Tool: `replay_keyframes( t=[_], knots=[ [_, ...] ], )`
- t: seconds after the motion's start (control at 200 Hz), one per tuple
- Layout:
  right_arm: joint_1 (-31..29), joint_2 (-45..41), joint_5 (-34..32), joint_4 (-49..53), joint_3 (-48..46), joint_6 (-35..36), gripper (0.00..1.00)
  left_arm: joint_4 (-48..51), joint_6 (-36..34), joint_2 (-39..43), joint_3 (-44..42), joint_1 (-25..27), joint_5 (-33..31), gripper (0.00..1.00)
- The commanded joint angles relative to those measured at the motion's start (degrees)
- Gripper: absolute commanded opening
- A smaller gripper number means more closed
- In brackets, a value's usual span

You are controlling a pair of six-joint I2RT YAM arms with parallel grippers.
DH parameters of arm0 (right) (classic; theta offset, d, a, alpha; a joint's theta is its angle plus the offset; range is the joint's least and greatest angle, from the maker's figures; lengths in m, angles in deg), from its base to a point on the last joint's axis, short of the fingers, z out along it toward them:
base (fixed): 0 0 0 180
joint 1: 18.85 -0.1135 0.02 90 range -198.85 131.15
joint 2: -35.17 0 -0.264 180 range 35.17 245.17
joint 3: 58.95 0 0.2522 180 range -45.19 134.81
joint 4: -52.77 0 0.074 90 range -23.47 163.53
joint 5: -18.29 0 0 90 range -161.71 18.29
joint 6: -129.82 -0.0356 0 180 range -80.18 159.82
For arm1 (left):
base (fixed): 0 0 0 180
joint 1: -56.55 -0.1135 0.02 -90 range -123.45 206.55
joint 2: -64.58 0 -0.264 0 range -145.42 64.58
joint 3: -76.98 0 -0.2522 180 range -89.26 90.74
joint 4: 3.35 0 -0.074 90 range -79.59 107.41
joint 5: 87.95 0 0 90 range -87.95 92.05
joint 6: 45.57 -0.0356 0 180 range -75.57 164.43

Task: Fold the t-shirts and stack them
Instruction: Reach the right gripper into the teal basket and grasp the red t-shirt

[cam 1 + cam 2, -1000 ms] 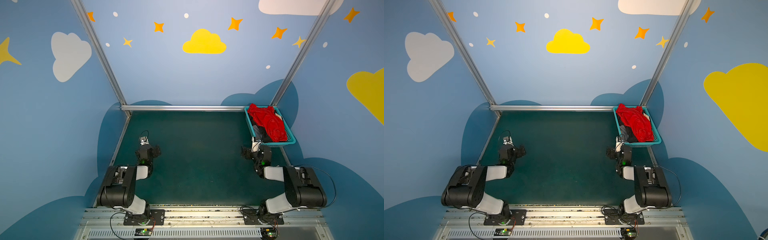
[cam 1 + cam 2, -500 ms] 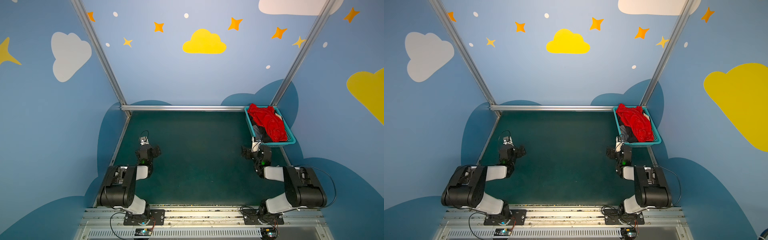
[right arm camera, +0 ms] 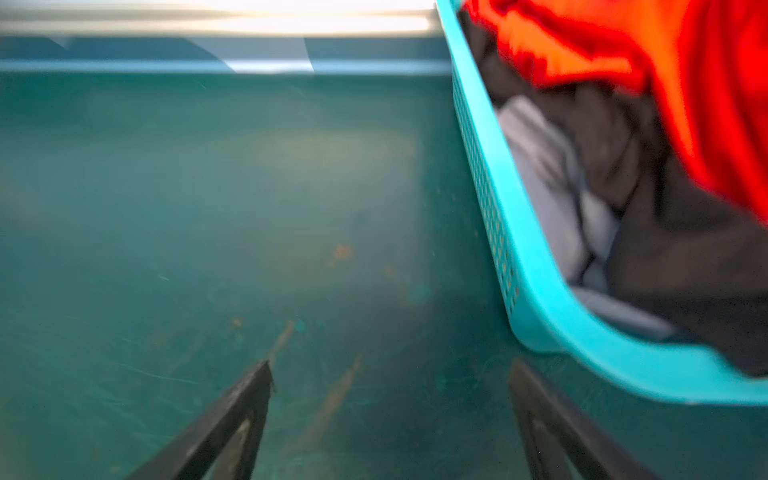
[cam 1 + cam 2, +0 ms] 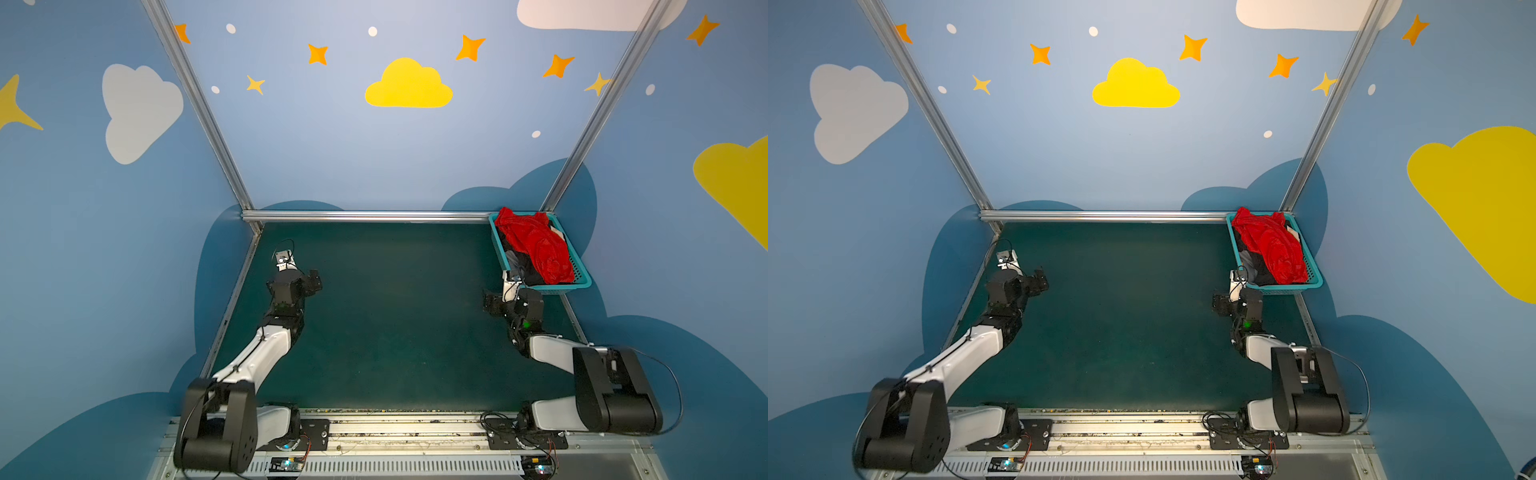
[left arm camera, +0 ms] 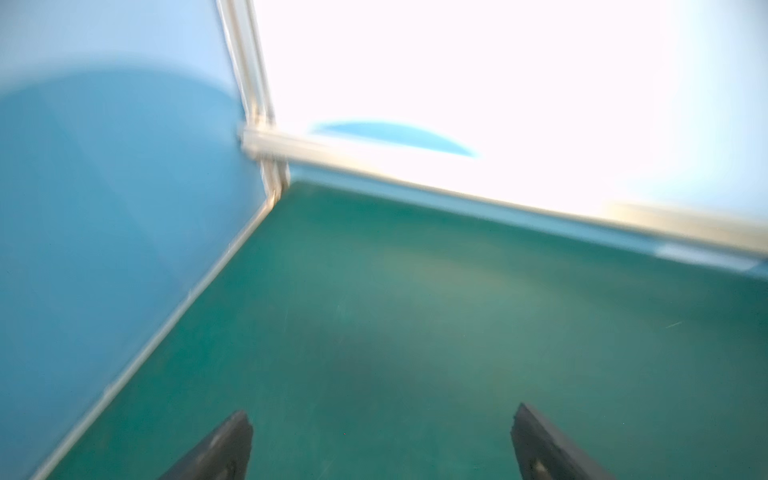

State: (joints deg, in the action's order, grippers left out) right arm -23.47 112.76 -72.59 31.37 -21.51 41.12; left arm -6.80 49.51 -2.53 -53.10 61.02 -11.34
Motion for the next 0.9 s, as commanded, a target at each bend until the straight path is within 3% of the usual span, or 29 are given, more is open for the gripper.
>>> replay_keyframes(
  t=[0.0,0.29,0.386,0.511,0.721,0.891],
  knots=[
    [-1.4,-4.9,-1.7,8.3,1.7,-0.9,0.9,12.9,3.1,6.9,4.1,1.2,0.6,0.98],
    [-5.9,-16.6,-3.7,30.1,6.9,-2.7,0.89,34.2,15.0,15.4,16.0,1.6,14.4,0.93],
    [-6.2,-19.0,-1.6,37.2,11.0,-3.7,0.88,40.2,18.1,12.9,20.1,1.6,18.3,0.87],
    [-6.4,-18.7,-1.2,48.8,20.3,-5.0,0.87,44.8,15.7,6.4,24.7,1.5,28.8,0.89],
    [-3.9,-10.0,-3.9,57.4,35.1,-4.9,0.9,47.7,13.1,-2.6,28.3,1.2,27.0,0.89],
    [2.1,1.8,-3.4,61.4,47.9,-4.3,0.91,50.5,12.3,-3.1,27.5,1.2,26.2,0.9]
  ],
)
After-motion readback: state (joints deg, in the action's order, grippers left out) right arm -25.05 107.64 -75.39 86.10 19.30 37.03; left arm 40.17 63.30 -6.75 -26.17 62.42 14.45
